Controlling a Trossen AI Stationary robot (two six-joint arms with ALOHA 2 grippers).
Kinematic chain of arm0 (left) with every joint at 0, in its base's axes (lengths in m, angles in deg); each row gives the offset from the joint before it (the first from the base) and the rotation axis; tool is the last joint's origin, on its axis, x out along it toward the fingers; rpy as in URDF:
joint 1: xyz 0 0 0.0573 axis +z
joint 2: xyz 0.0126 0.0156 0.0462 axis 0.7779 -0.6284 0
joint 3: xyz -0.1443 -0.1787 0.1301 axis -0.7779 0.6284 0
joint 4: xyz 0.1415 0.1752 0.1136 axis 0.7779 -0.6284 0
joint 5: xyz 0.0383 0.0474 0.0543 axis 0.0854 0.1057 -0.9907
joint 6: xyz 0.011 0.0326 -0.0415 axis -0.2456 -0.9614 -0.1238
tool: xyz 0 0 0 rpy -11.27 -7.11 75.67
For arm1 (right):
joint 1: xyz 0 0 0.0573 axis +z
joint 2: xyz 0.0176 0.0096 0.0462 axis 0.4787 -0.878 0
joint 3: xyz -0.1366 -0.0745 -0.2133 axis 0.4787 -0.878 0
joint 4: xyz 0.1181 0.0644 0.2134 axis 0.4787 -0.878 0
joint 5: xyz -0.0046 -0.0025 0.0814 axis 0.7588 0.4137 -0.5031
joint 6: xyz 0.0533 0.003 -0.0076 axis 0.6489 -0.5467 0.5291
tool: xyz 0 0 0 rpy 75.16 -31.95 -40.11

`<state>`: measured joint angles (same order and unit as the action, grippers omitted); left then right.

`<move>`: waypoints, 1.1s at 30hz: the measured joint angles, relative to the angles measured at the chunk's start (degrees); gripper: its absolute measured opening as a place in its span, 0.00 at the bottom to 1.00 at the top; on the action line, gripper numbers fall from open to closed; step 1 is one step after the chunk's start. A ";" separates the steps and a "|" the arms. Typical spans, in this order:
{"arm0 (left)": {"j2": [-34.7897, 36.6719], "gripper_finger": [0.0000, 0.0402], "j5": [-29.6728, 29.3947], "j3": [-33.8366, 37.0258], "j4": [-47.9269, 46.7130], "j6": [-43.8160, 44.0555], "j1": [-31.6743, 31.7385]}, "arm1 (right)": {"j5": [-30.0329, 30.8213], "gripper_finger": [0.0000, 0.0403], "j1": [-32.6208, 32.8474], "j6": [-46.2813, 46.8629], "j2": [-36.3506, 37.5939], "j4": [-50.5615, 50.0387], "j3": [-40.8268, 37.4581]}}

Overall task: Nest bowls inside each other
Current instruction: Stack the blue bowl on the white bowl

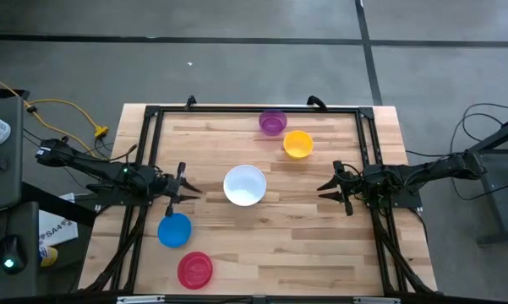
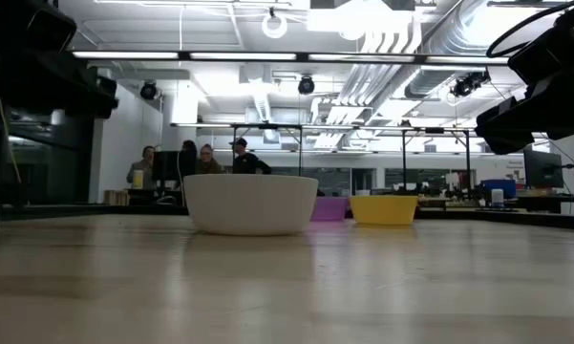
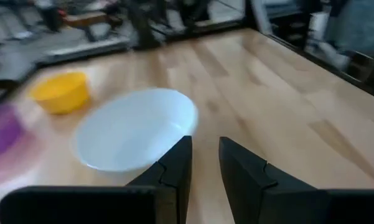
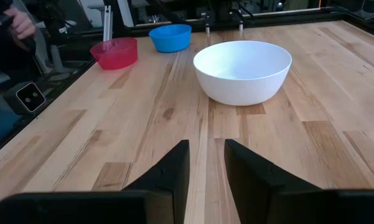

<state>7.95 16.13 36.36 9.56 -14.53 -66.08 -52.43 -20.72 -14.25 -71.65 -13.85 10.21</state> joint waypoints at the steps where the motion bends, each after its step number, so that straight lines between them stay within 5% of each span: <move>1: -0.29 0.20 -1.16 -1.08 -1.33 -0.45 0.00 | 0.00 0.23 0.00 0.00 0.02 0.00 0.00; 14: -10.69 0.20 -1.82 -20.46 -30.23 9.25 0.01 | 0.00 0.23 0.00 0.00 0.02 -0.01 0.00; 20: -17.83 0.20 6.17 -27.74 -42.62 12.60 -0.02 | 0.00 0.23 0.00 0.01 0.01 -0.01 -0.01; 26: -22.37 0.20 14.72 -28.44 -43.93 12.92 -2.14 | 0.00 0.23 0.00 -0.01 0.00 -0.01 0.00; 33: -25.12 0.20 15.22 -28.48 -43.95 12.80 -8.88 | 0.00 0.23 0.00 -0.01 0.02 -0.03 -0.02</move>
<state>-17.18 31.35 7.88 -34.39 -1.72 -74.96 -52.43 -20.72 -14.26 -71.63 -13.87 10.19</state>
